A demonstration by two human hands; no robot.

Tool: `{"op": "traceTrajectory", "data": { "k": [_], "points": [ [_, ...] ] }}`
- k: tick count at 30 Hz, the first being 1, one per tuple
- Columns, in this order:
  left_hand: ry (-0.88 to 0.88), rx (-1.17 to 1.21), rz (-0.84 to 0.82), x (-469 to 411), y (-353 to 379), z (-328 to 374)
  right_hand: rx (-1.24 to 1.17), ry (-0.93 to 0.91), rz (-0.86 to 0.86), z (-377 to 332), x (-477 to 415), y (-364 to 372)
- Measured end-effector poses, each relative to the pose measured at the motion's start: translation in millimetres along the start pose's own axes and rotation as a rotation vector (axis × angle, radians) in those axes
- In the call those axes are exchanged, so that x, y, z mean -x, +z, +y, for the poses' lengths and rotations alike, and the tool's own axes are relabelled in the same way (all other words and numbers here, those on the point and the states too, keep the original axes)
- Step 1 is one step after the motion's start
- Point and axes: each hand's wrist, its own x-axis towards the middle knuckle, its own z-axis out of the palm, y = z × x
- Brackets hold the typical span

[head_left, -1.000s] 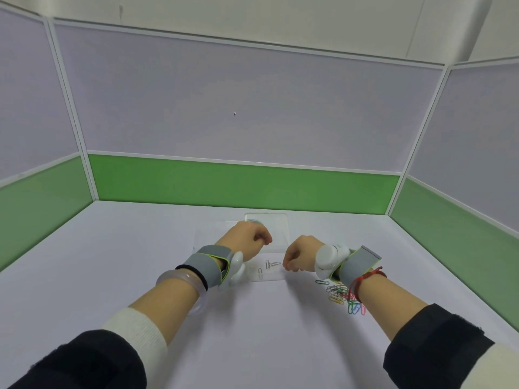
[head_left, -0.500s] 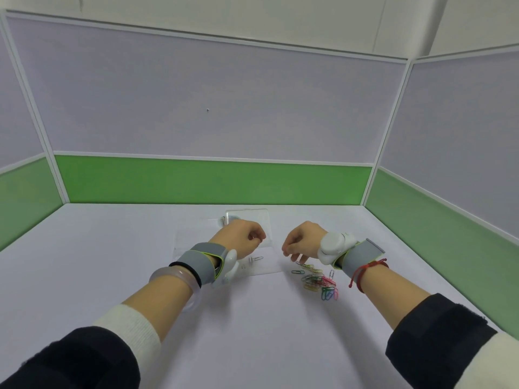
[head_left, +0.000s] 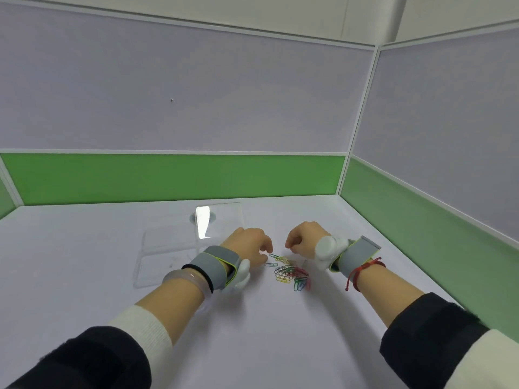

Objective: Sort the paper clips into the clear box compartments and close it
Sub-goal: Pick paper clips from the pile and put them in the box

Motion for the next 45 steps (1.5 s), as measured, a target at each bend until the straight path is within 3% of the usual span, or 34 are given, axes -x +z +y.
{"op": "traceTrajectory", "data": {
  "k": [5,11,25,45],
  "points": [
    [0.009,-0.136,0.096,-8.6,15.7,6.6,0.083,-0.036,-0.036,6.9,-4.8,19.6],
    [-0.005,-0.191,0.053,-15.1,24.7,10.9,0.125,-0.061,-0.066,7.5,-9.0,25.1],
    [-0.03,-0.214,0.043,-15.9,26.5,11.7,0.059,0.022,-0.011,15.5,-4.2,18.5],
    [-0.049,-0.184,0.092,5.0,-0.9,2.7,0.046,-0.058,0.022,-6.8,9.0,-8.1]
  ]
}}
